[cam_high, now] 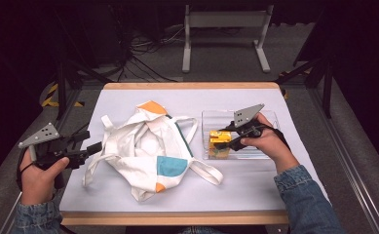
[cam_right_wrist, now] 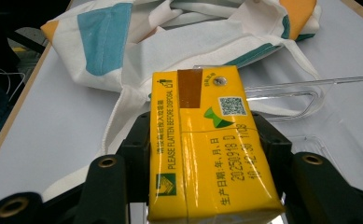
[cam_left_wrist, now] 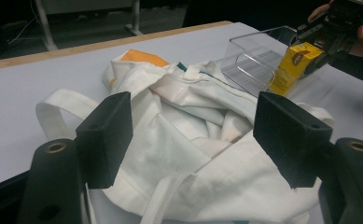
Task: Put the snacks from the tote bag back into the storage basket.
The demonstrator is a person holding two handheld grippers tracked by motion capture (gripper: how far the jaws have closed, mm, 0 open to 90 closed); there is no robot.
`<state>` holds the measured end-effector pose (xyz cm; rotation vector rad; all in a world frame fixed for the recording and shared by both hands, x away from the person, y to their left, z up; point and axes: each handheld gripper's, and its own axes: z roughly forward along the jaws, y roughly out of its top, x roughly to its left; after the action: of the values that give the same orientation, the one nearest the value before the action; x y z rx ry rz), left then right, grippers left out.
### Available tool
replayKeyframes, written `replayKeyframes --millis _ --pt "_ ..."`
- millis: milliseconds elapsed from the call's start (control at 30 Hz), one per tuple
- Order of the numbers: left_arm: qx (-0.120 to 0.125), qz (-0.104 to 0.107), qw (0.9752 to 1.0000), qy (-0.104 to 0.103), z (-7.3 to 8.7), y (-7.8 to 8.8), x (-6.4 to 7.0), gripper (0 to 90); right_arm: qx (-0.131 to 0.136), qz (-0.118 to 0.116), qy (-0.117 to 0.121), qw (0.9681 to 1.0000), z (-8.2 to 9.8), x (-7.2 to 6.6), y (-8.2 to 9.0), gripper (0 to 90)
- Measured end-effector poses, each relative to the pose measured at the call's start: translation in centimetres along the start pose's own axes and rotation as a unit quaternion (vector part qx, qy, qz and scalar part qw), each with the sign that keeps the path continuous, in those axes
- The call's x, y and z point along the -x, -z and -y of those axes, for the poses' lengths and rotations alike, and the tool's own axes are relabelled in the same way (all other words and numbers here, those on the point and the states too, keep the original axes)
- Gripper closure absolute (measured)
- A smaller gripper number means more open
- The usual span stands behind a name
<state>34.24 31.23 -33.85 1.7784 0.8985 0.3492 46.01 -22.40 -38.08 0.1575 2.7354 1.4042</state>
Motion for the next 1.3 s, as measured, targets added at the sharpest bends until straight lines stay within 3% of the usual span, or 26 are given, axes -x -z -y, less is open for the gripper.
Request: replayKeyframes --millis 133,433,600,800,967,1167,1300 --pt "-0.001 0.0 1.0 0.0 0.0 0.0 0.0 29.5 0.003 0.002 0.001 1.0 0.1 0.0 0.1 49.4" --pt "-0.004 -0.002 1.0 0.001 0.1 -0.1 0.1 28.6 0.017 0.024 0.003 0.9996 -0.5 -0.3 0.6 30.8" --pt "-0.005 -0.007 1.0 0.003 0.3 0.3 0.1 28.0 0.036 0.033 -0.007 0.9988 -1.3 -0.6 1.2 28.5" --pt "-0.007 -0.008 0.9999 0.004 0.4 0.3 0.2 26.7 0.041 0.056 -0.007 0.9975 -2.2 -1.0 2.1 26.6" --pt "-0.01 -0.01 0.9999 0.0 0.4 0.3 0.1 24.1 0.057 0.081 -0.014 0.995 -3.0 -1.9 3.8 24.2" --pt "-0.006 -0.012 0.9999 0.01 0.5 0.2 -0.1 20.7 0.068 0.1 -0.029 0.9923 -3.1 -2.6 5.4 23.8" --pt "0.0 -0.01 0.9998 0.014 0.5 0.3 -0.2 17.2 0.073 0.125 -0.046 0.9884 -3.0 -3.1 7.3 22.9"
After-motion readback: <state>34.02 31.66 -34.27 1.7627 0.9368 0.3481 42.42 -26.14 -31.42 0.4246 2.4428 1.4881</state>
